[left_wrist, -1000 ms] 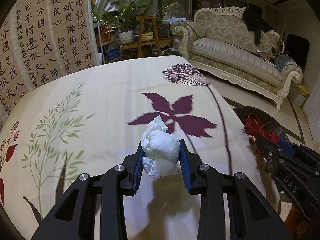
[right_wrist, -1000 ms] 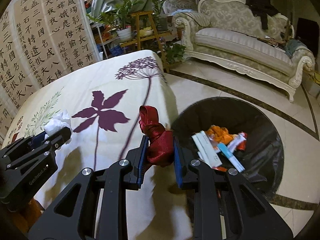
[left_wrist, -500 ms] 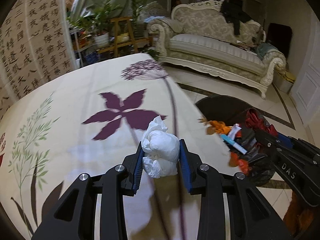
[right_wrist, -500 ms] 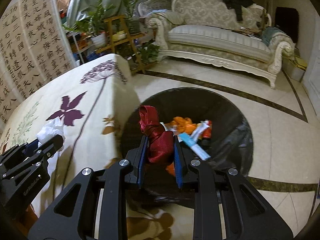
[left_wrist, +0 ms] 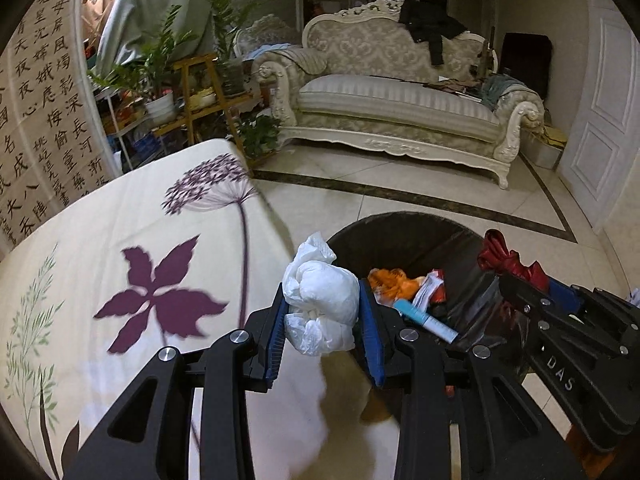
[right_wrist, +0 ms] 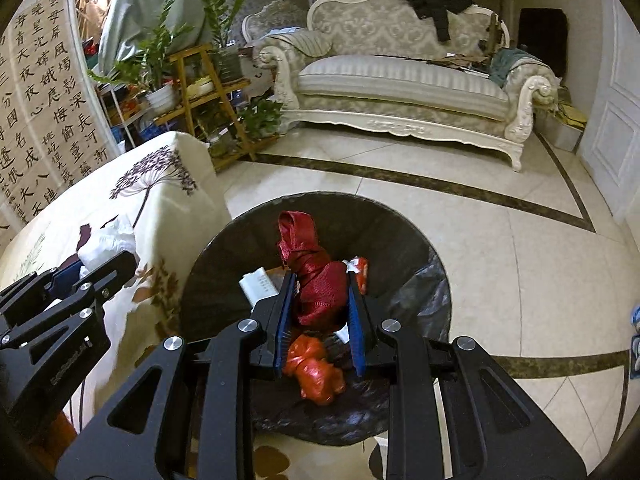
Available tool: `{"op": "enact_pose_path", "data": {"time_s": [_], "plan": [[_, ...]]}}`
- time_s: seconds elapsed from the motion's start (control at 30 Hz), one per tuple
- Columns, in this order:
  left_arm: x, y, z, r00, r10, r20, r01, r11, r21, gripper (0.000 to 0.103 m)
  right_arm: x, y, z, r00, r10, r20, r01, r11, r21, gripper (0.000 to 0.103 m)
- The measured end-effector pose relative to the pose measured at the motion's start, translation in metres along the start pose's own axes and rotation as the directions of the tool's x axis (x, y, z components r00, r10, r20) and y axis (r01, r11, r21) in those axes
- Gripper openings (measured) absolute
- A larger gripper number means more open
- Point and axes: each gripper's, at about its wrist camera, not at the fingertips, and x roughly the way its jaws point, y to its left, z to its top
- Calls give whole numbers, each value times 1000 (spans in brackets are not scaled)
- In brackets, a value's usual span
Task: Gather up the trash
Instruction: 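Open both grippers over the bin to drop the cloth and tissue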
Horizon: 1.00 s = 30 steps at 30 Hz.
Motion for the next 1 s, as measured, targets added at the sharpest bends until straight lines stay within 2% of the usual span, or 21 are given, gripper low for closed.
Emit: {"op": "enact_pose_path", "data": {"time_s": [0.33,0.53,0.6,0.77,0.8,0.83,0.87,0.97,1.0], "plan": [[19,-14,23,999,27,30,-28,999,26,34,14,-7,19,1000,-19,24,20,1000,-1,24],[30,-18,30,999,27,22,-27,999,34,36,24,-13,24,1000,-26,16,25,1000,14,24],[34,-21,30,1000,25,9,-25,999,39,40,26,-14,23,999,-29,16,29,999,18,25],[36,-23,30,999,29,13,-30,999,40,63,29,-16,23,999,-33,10,32,999,28,27],[35,-23,30,999,30,16,-31,999,40,64,29,-17,23,999,-36,12,35,999,29,35],[34,-23,29,999,32,18,-33,999,41,68,29,-18,23,999,-40,17,39,999,32,39],[33,-24,29,999,35,22,-36,999,41,72,28,-19,24,999,-43,18,42,999,33,39],[31,-23,30,998,47,33,-48,998,42,75,28,-22,23,999,-48,18,48,998,45,43],[30,-23,30,998,49,35,-51,998,42,75,27,-22,23,998,-53,20,52,997,48,50]]}}
